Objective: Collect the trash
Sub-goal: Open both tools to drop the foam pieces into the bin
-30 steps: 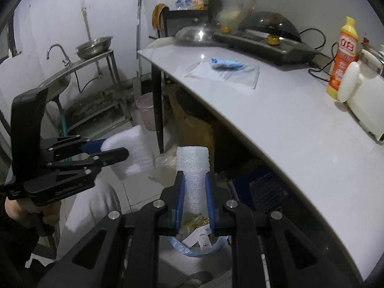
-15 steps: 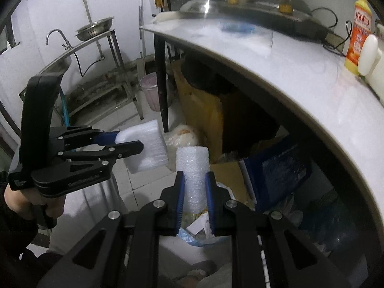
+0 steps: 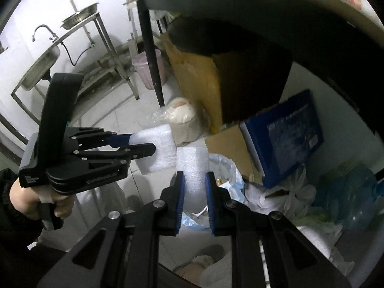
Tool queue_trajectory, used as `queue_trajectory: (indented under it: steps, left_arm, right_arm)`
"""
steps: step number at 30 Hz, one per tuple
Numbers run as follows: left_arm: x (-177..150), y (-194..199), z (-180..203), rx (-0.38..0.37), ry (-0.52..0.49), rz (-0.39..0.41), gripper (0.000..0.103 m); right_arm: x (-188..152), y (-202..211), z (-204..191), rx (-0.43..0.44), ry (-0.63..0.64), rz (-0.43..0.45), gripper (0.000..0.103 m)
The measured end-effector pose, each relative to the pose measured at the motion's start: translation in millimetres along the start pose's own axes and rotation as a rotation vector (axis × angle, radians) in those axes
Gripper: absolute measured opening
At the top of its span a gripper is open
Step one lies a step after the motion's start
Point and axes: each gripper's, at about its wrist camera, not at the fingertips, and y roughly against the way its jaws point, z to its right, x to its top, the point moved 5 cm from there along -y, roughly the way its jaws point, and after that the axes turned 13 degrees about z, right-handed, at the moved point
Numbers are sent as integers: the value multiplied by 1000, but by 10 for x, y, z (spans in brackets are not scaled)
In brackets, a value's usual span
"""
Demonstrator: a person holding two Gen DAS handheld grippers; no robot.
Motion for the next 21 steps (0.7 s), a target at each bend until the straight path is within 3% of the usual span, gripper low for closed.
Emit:
queue_trajectory:
  steps: [10,15,21]
  left_arm:
    - [-215,-474,29,-16,22,-110,29]
    - [-213,-550,-18,-26,44,-111,50]
    - [-212,-522,-118,-18,60,-106,50]
  right_arm:
    - [-213,-281,282,-11,-49,-69,15]
    - [-254,-386,357,-18,-60,-93,15]
    - [-296,-531,383,-18,-61,-123,15]
